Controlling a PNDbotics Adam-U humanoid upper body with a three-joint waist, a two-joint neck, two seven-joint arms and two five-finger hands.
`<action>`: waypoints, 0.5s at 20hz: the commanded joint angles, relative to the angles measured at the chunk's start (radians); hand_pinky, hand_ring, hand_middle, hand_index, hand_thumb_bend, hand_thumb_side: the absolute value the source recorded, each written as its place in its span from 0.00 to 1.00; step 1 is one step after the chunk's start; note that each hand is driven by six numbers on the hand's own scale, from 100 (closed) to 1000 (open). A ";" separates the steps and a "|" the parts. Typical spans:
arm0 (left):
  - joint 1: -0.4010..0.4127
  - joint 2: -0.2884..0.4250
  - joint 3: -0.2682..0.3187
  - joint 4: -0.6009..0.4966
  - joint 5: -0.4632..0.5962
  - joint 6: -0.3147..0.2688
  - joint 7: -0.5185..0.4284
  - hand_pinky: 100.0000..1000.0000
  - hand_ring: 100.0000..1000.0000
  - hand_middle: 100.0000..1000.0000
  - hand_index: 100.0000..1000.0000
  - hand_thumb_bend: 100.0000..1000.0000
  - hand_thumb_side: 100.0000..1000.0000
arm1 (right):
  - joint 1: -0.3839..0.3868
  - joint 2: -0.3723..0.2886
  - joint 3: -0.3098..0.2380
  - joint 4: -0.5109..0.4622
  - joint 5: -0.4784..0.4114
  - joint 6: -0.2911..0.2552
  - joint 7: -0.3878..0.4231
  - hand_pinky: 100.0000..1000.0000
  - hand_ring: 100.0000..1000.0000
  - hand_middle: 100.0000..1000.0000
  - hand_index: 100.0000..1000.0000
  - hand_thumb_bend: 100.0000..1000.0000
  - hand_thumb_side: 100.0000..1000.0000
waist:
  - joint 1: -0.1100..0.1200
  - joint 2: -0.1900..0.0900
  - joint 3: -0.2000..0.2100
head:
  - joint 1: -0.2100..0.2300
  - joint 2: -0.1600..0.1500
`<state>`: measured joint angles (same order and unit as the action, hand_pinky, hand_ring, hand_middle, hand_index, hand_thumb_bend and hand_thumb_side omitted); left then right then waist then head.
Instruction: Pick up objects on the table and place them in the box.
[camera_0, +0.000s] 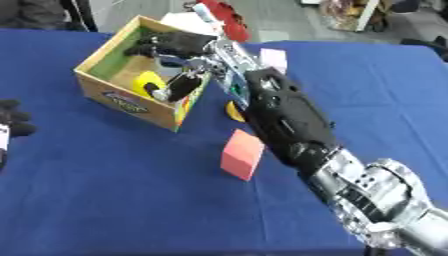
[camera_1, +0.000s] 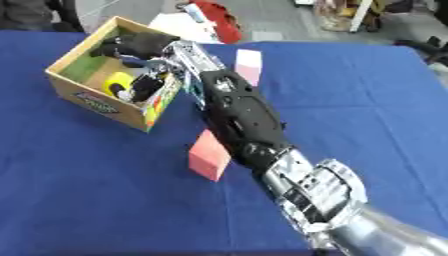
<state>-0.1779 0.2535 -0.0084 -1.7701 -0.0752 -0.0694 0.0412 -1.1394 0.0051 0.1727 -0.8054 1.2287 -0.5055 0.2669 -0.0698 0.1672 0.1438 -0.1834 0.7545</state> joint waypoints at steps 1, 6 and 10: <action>-0.008 0.003 0.003 -0.016 0.002 -0.001 -0.001 0.64 0.52 0.53 0.75 0.00 0.68 | -0.023 -0.024 -0.021 -0.016 0.003 0.010 -0.030 0.78 0.81 0.95 1.00 0.00 0.58 | 0.012 -0.006 -0.004 | -0.004 -0.007; 0.001 0.007 0.009 -0.014 -0.001 -0.001 0.003 0.64 0.52 0.53 0.75 0.00 0.68 | -0.044 -0.118 -0.060 -0.023 -0.118 0.043 0.008 0.84 0.89 1.00 1.00 0.00 0.39 | 0.008 -0.013 -0.017 | 0.001 -0.003; 0.009 0.012 0.014 -0.013 -0.004 0.000 0.008 0.64 0.52 0.53 0.75 0.00 0.68 | -0.045 -0.204 -0.110 0.011 -0.203 0.093 0.063 0.92 0.96 1.00 1.00 0.00 0.40 | 0.004 -0.018 -0.025 | 0.011 -0.002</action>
<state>-0.1643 0.2535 -0.0028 -1.7700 -0.0769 -0.0687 0.0451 -1.1583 -0.1533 0.0827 -0.7931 1.0569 -0.4241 0.3147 -0.0701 0.1668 0.1183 -0.1762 0.7548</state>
